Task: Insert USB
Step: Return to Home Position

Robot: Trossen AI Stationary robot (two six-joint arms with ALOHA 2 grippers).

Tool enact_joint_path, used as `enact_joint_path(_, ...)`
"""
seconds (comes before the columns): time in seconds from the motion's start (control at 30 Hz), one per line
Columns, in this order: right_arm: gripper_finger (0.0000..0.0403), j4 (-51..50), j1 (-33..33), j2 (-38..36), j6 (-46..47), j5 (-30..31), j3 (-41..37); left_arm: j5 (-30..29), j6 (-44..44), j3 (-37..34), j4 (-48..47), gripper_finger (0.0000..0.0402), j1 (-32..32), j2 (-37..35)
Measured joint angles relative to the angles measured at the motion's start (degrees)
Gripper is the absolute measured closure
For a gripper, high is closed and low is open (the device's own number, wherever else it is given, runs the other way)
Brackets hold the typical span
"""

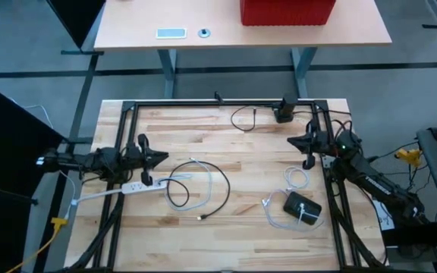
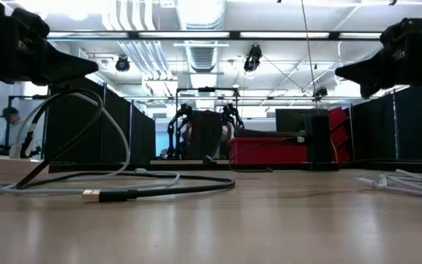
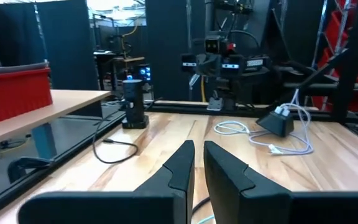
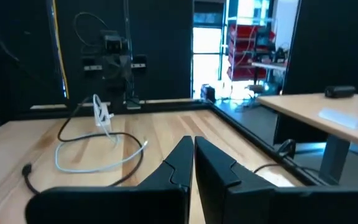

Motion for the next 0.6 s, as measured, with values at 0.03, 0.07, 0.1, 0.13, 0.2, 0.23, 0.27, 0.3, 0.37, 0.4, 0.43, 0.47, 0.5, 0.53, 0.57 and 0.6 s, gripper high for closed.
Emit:
enact_joint_path(0.03, 0.0403, 0.2, 0.0, -0.2, 0.2, -0.1, 0.0, 0.1, 0.7, 0.0, 0.0, 0.0378, 0.2, -0.2)
enact_joint_path(0.07, 0.0403, 0.2, 0.0, -0.6, 0.5, -0.4, 0.0, 0.0, 1.1, 0.0, 0.0, 0.0378, 0.3, -0.2)
enact_joint_path(0.1, 0.0403, 0.4, 0.0, -0.6, 0.8, -1.1, 0.0, 0.1, 1.3, 0.0, 0.0, 0.0378, 0.3, -0.3)
enact_joint_path(0.13, 0.0403, 0.4, 0.0, -0.6, 1.1, -1.6, 0.0, 0.4, 1.3, 0.0, 0.0, 0.0378, 0.3, -0.2)
enact_joint_path(0.2, 0.0403, 0.3, 0.0, -0.5, 1.5, -1.9, 0.0, 1.7, 1.4, 0.0, -0.1, 0.0378, 0.3, -0.2)
enact_joint_path(0.23, 0.0403, 0.3, 0.1, -0.4, 1.9, -1.9, 0.0, 2.0, 1.3, 0.0, -0.1, 0.0378, 0.3, -0.1)
enact_joint_path(0.27, 0.0403, 0.2, 0.2, -0.4, 2.2, -1.7, 0.0, 2.3, 1.2, 0.0, -0.2, 0.0378, 0.3, 0.0)
enact_joint_path(0.3, 0.0403, 0.3, 0.3, -0.5, 2.7, -0.8, 0.0, 2.7, 1.1, 0.0, -0.2, 0.0378, 0.3, 0.0)
enact_joint_path(0.37, 0.0403, 0.5, 1.0, -0.5, 3.9, 2.6, 0.0, 2.6, 1.3, 0.0, 0.0, 0.0378, 0.3, 0.0)
enact_joint_path(0.4, 0.0403, 0.3, 1.7, -0.5, 4.2, 4.5, 0.0, 2.7, 1.4, 0.0, 0.0, 0.0378, 0.3, 0.1)
enact_joint_path(0.43, 0.0403, 0.1, 2.6, -0.3, 4.4, 6.4, 0.0, 2.7, 1.4, 0.0, 0.0, 0.0378, 0.4, 0.1)
enact_joint_path(0.47, 0.0403, 0.0, 3.8, 0.0, 4.5, 8.2, 0.0, 2.7, 1.4, 0.0, 0.1, 0.0378, 0.4, 0.0)
enact_joint_path(0.5, 0.0403, 0.0, 5.4, 0.2, 4.4, 9.7, 0.0, 2.7, 1.4, 0.0, 0.3, 0.0378, 0.4, 0.0)
enact_joint_path(0.53, 0.0403, 0.1, 7.3, 0.4, 4.1, 11.4, 0.0, 2.7, 1.4, 0.0, 0.3, 0.0378, 0.4, 0.0)
enact_joint_path(0.57, 0.0403, 0.5, 9.3, 0.7, 3.8, 13.6, 0.0, 2.7, 1.4, 0.0, 0.5, 0.0378, 0.4, 0.0)
enact_joint_path(0.6, 0.0403, 1.1, 11.4, 1.2, 3.5, 16.4, 0.0, 2.7, 1.4, 0.0, 0.6, 0.0378, 0.4, 0.0)
